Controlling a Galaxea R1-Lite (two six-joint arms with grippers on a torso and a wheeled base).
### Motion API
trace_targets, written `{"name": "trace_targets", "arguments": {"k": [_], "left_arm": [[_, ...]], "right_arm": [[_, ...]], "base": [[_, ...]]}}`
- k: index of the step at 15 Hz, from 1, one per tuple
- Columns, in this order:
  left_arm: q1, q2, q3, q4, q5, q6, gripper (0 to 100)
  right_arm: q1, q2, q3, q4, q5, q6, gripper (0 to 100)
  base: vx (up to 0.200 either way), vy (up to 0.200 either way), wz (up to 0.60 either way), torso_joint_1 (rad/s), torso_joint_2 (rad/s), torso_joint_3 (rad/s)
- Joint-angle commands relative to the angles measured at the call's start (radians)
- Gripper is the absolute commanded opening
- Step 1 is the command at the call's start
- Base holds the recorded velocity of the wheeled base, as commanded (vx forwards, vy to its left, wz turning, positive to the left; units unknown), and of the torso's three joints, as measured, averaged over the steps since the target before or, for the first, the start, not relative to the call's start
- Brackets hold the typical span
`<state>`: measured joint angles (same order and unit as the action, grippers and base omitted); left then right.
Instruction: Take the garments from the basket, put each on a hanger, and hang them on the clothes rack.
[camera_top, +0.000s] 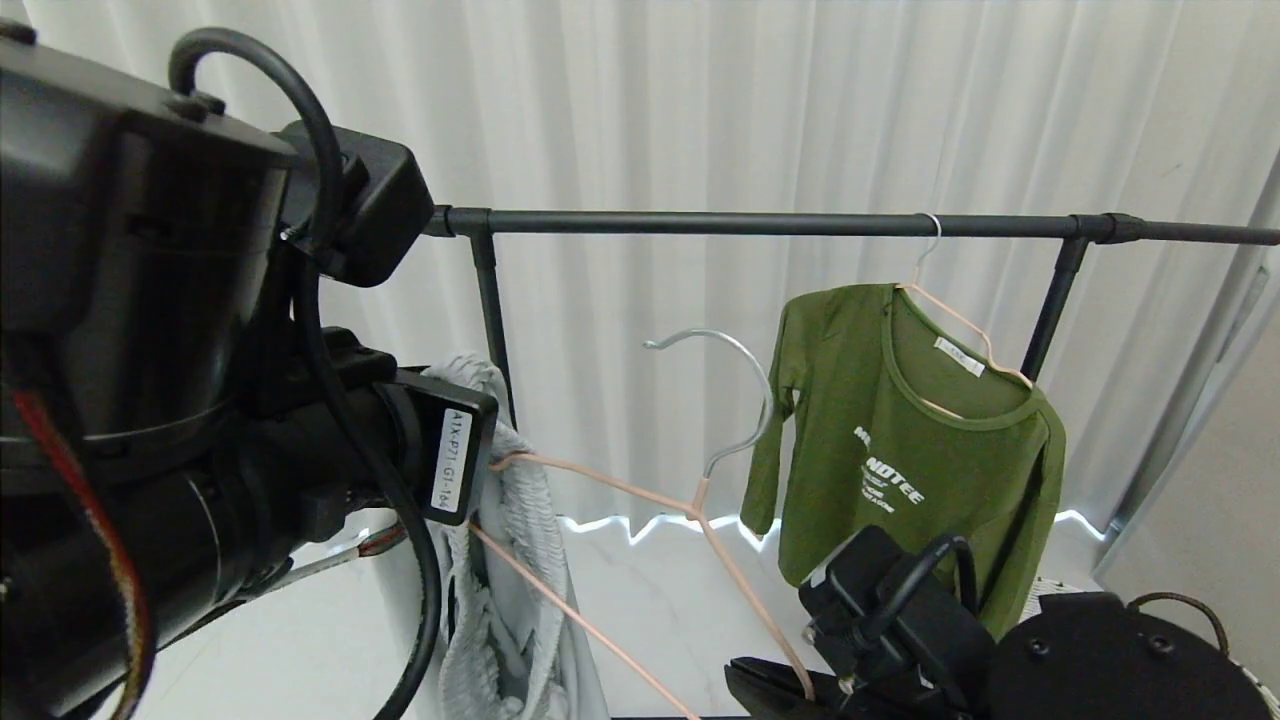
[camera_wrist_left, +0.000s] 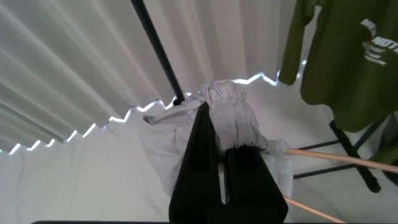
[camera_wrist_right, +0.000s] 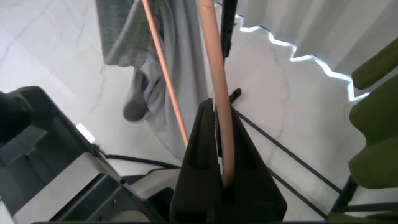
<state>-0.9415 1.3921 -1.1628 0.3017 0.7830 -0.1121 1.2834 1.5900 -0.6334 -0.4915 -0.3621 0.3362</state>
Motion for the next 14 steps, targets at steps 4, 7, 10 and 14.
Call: {"name": "trace_targets", "arguments": {"k": [4, 7, 10, 14], "left_arm": [[0.158, 0.007, 0.003, 0.007, 0.005, 0.006, 0], [0.173, 0.005, 0.005, 0.037, 0.004, 0.005, 0], [0.087, 0.019, 0.003, 0.036, 0.001, -0.032, 0], [-0.072, 0.031, -0.012, 0.036, -0.001, -0.138, 0]], "right_arm": [[-0.036, -0.05, 0.006, 0.074, -0.038, 0.001, 0], [-0.058, -0.059, 0.004, 0.083, -0.074, 0.007, 0], [-0.053, -0.033, -0.002, 0.079, -0.074, 0.009, 0], [-0.047, 0.039, -0.031, 0.011, -0.07, 0.007, 0]], "base": [[0.0, 0.0, 0.0, 0.0, 0.0, 0.0], [0.0, 0.0, 0.0, 0.0, 0.0, 0.0], [0.0, 0.0, 0.0, 0.0, 0.0, 0.0], [0.0, 0.0, 0.0, 0.0, 0.0, 0.0]]}}
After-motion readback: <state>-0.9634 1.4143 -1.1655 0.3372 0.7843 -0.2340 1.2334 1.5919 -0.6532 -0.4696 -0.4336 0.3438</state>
